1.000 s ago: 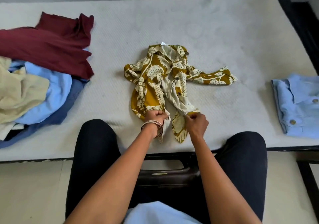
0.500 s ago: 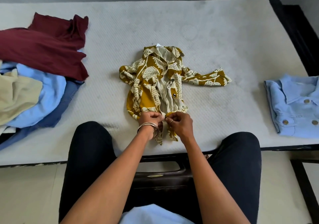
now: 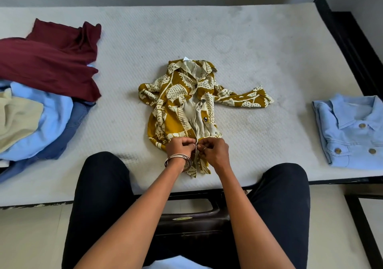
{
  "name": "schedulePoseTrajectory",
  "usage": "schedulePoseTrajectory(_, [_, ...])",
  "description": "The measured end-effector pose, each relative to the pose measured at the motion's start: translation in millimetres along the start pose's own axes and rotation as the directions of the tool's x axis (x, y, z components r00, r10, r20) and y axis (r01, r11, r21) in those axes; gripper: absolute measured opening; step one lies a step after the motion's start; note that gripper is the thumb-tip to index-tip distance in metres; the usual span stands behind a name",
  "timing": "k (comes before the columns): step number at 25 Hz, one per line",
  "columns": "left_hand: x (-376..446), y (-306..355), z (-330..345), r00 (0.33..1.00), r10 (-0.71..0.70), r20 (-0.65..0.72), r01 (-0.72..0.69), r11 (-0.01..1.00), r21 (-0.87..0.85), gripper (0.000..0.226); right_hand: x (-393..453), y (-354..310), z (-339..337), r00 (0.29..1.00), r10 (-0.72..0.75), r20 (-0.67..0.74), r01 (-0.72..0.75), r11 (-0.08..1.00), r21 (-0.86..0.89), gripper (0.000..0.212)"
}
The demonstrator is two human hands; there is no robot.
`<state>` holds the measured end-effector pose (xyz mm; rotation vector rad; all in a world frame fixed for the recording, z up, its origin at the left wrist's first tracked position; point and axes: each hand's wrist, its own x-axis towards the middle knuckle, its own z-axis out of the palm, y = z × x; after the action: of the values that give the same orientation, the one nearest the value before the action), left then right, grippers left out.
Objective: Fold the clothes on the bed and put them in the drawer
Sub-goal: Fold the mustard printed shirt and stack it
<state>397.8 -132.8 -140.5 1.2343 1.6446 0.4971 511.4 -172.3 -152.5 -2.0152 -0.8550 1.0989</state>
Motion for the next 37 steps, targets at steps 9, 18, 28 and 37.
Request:
schedulePoseTrajectory(9, [1,6,1,0.990,0.132,-0.046,-0.126,0.984,0.123,0.018,-6,-12,-4,1.000,0.012,0.026,-0.016,0.986,0.169,0.006])
schedulePoseTrajectory(18, [5,-9,-6,0.963,-0.262,0.063,0.268,0.904,-0.333,0.007,-4,-7,-22,0.993,-0.096,0.063,0.114,0.848,-0.518,0.016])
schedulePoseTrajectory(28, [-1,11,-2,0.963,-0.227,0.147,0.267,0.888,-0.375,0.027,-20,-14,-10,0.992,0.083,-0.095,-0.075,0.993,0.091,0.010])
schedulePoseTrajectory(37, [-3,12,-5,0.983,-0.103,0.152,0.141,0.954,-0.266,0.022,-24,-15,-3,0.984,0.060,-0.168,-0.045,0.995,0.094,0.008])
